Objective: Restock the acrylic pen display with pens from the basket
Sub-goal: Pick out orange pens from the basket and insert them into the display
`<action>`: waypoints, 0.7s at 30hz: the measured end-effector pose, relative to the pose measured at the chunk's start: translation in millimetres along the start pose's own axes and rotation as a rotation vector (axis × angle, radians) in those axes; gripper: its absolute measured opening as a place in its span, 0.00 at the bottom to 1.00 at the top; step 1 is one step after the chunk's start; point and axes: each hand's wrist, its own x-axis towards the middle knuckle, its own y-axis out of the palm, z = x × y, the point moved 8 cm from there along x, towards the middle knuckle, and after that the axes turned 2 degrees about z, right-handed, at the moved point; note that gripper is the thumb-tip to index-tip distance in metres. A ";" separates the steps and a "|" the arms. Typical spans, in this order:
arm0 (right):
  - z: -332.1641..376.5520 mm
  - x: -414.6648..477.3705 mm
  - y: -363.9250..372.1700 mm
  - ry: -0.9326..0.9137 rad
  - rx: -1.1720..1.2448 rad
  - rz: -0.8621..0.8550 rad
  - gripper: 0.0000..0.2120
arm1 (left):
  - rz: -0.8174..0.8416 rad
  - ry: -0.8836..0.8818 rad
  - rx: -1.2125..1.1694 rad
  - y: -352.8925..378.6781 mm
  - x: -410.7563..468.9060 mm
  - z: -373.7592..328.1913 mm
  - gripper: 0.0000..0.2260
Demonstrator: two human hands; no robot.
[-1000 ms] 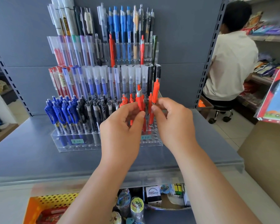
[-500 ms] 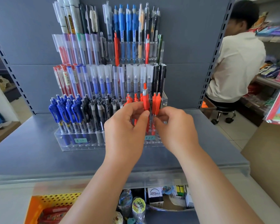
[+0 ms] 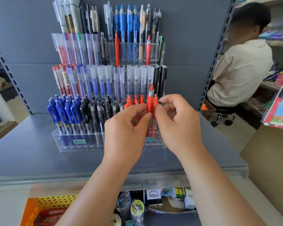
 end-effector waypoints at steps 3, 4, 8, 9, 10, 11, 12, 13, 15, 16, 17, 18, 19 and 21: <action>13.0 -1.3 3.4 -0.050 0.207 0.045 0.07 | 0.040 0.008 -0.012 3.6 -2.2 -4.2 0.07; 13.8 -1.7 5.4 -0.060 0.228 0.065 0.08 | 0.045 0.009 -0.018 4.0 -2.9 -5.1 0.06; 16.9 0.1 6.1 -0.097 0.214 0.066 0.08 | 0.060 0.014 -0.053 2.8 -2.2 -7.6 0.08; 17.9 1.2 4.1 -0.099 0.218 0.048 0.07 | 0.066 0.002 -0.092 2.0 -1.9 -6.9 0.11; 18.7 2.8 1.0 -0.100 0.227 0.025 0.05 | 0.064 -0.009 -0.130 0.7 -1.3 -6.0 0.13; 19.1 4.2 -2.5 -0.099 0.238 0.002 0.04 | 0.054 -0.015 -0.151 -1.1 -0.8 -5.2 0.14; 19.1 5.0 -5.1 -0.096 0.239 -0.012 0.04 | 0.039 -0.020 -0.160 -3.1 -0.5 -4.1 0.13; 18.2 5.6 -6.3 -0.093 0.228 -0.016 0.04 | 0.025 -0.024 -0.165 -4.9 -0.7 -3.4 0.12; 14.1 6.7 -5.3 -0.083 0.189 -0.014 0.06 | 0.011 -0.024 -0.174 -7.3 -0.6 -2.0 0.12; 11.6 6.8 -3.9 -0.075 0.171 -0.017 0.07 | 0.007 -0.024 -0.176 -8.4 -0.6 -1.0 0.11; 9.7 6.8 -2.6 -0.069 0.159 -0.023 0.08 | 0.004 -0.024 -0.177 -9.7 -0.6 0.0 0.11; 9.0 7.0 -1.7 -0.065 0.151 -0.026 0.09 | 0.002 -0.022 -0.176 -11.1 -0.3 0.6 0.10; 9.0 7.5 -0.9 -0.064 0.142 -0.026 0.09 | 0.003 -0.018 -0.172 -12.2 -0.1 0.7 0.10; 8.6 8.4 0.2 -0.066 0.121 -0.017 0.09 | 0.008 -0.014 -0.156 -12.8 -0.8 1.7 0.11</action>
